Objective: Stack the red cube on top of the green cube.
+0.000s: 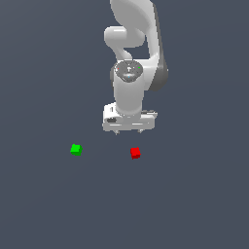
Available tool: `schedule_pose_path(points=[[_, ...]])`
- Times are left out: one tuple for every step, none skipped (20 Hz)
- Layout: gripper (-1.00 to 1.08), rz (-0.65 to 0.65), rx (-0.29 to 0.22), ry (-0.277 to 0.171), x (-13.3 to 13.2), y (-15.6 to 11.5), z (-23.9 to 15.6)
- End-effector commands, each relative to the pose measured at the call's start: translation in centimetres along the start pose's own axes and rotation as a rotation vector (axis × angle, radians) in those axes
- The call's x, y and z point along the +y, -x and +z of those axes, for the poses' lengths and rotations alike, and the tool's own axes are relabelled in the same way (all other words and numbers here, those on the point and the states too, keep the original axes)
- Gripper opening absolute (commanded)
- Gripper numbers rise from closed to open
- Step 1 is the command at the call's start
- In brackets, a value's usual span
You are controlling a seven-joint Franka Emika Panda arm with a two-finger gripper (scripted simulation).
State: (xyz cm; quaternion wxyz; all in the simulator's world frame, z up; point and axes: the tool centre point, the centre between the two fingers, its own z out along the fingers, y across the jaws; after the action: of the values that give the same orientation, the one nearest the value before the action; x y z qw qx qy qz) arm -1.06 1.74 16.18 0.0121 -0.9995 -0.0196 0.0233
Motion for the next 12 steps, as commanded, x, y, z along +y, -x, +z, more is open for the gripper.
schedule_pose_path(points=[[1.00, 0.000, 0.000, 0.000, 0.0, 0.0, 0.0], [1.00, -0.001, 0.000, 0.000, 0.0, 0.0, 0.0], [1.00, -0.002, 0.001, 0.000, 0.0, 0.0, 0.1], [1.00, -0.005, 0.001, 0.001, -0.1, -0.1, 0.3], [1.00, -0.008, 0.002, 0.001, -0.2, -0.2, 0.5], [1.00, -0.013, 0.004, 0.002, -0.3, -0.3, 0.7], [1.00, -0.018, 0.005, 0.003, -0.4, -0.4, 1.1], [1.00, -0.024, 0.007, 0.004, -0.5, -0.5, 1.4], [1.00, -0.032, 0.009, 0.005, -0.7, -0.7, 1.9], [1.00, -0.040, 0.011, 0.006, -0.9, -0.9, 2.4], [1.00, -0.049, 0.014, 0.008, -1.0, -1.1, 2.9], [1.00, -0.059, 0.017, 0.009, -1.3, -1.3, 3.5]])
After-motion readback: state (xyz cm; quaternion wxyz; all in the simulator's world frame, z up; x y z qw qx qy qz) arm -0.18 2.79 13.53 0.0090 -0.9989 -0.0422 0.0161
